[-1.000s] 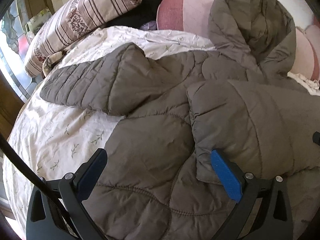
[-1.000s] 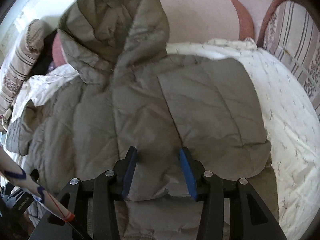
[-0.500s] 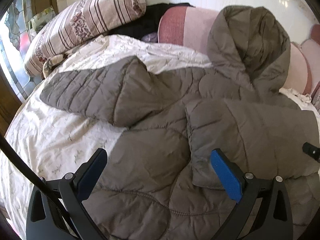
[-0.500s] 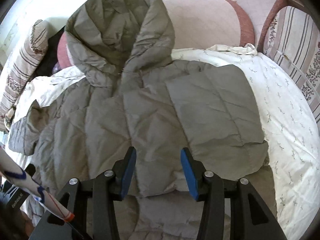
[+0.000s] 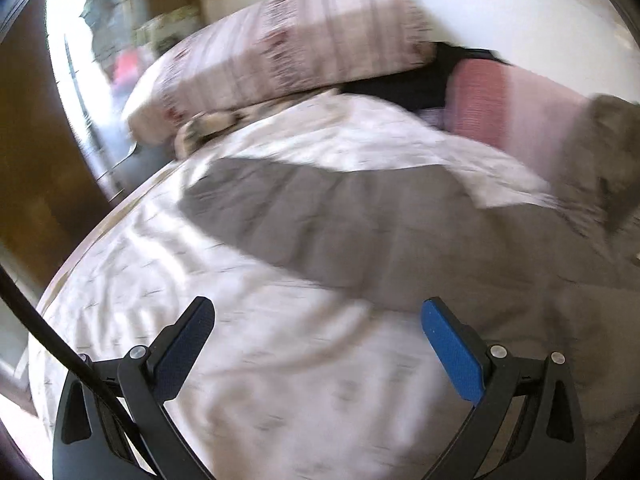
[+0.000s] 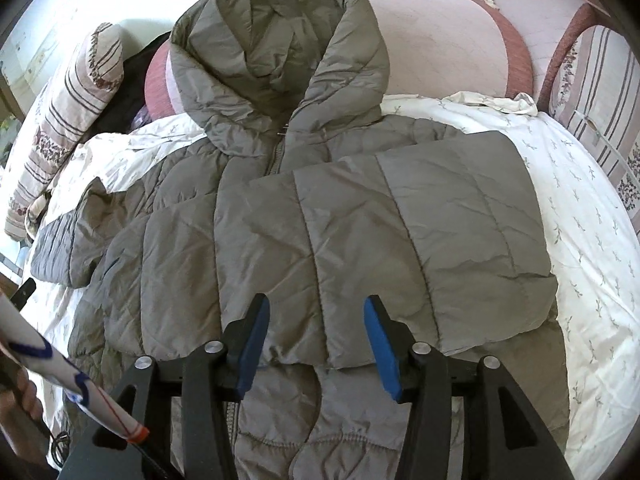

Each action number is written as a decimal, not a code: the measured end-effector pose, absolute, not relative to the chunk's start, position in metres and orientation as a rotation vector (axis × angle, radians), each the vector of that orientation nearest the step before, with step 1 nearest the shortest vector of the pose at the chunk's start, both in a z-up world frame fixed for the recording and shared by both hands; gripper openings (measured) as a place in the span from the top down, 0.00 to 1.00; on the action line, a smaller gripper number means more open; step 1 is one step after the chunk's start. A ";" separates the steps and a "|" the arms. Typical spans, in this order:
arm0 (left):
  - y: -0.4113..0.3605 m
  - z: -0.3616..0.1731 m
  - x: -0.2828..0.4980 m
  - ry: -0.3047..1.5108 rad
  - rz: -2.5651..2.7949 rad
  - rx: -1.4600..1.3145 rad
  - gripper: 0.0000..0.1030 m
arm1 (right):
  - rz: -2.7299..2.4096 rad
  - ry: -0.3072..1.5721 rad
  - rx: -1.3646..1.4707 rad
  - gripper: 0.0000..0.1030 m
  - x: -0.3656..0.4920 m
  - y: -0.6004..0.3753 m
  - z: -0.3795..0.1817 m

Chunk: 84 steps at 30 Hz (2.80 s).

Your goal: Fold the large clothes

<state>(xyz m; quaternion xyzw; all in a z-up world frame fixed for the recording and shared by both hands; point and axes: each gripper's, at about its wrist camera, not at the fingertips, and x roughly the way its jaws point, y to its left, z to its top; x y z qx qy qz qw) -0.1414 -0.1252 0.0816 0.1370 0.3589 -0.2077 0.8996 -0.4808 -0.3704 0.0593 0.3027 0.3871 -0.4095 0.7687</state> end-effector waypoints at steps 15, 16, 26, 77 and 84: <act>-0.018 0.076 -0.015 0.924 -0.407 -0.144 0.00 | -0.834 0.851 0.575 0.40 -0.477 -0.273 0.071; -0.014 0.072 -0.007 0.947 -0.417 -0.193 0.00 | -0.820 0.843 0.555 0.39 -0.478 -0.257 0.069; -0.027 0.039 0.071 1.082 -0.571 -0.347 0.24 | -0.758 0.856 0.451 0.39 -0.455 -0.251 0.045; -0.182 0.187 -0.251 0.691 -1.136 -0.046 0.86 | -1.479 0.337 0.725 0.37 -0.706 -0.358 0.132; -0.265 0.109 -0.356 0.819 -1.231 0.191 0.85 | -1.451 0.307 0.732 0.37 -0.719 -0.355 0.137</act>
